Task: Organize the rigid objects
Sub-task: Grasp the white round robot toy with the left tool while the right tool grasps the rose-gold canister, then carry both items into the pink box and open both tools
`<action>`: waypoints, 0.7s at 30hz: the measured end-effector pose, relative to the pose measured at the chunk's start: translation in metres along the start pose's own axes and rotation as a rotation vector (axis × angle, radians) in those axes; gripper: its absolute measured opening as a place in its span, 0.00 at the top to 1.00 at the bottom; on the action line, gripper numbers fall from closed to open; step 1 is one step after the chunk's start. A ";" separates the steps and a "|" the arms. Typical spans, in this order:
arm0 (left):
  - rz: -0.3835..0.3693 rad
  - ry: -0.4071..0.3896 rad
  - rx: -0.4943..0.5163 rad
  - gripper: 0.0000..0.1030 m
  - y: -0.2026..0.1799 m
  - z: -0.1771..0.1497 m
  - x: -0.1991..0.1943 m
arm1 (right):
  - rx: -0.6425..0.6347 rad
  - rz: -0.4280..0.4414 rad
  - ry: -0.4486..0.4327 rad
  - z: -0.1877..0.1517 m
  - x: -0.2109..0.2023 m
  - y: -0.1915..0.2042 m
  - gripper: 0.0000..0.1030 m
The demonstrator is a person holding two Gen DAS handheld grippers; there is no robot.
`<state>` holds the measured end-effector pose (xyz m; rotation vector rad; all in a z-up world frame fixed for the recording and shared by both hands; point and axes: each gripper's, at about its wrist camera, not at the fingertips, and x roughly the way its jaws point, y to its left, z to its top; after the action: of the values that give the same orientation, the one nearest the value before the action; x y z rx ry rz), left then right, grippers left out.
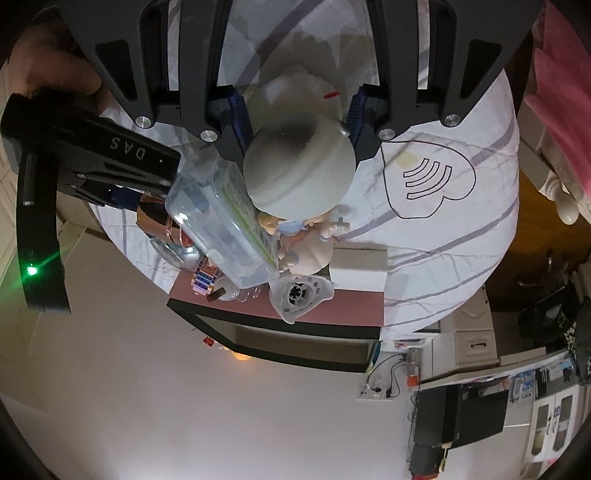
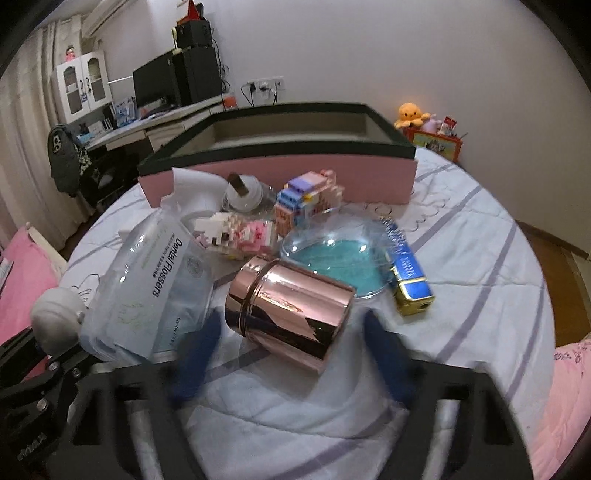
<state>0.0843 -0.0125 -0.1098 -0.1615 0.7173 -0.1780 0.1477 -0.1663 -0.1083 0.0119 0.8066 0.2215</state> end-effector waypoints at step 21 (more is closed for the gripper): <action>0.007 -0.067 -0.011 0.58 0.013 0.029 -0.027 | 0.017 0.102 -0.086 0.007 -0.054 -0.006 0.36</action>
<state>0.0856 0.0086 -0.0737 -0.1744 0.6517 -0.1610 0.1178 -0.1822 -0.0650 0.0780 0.7225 0.3081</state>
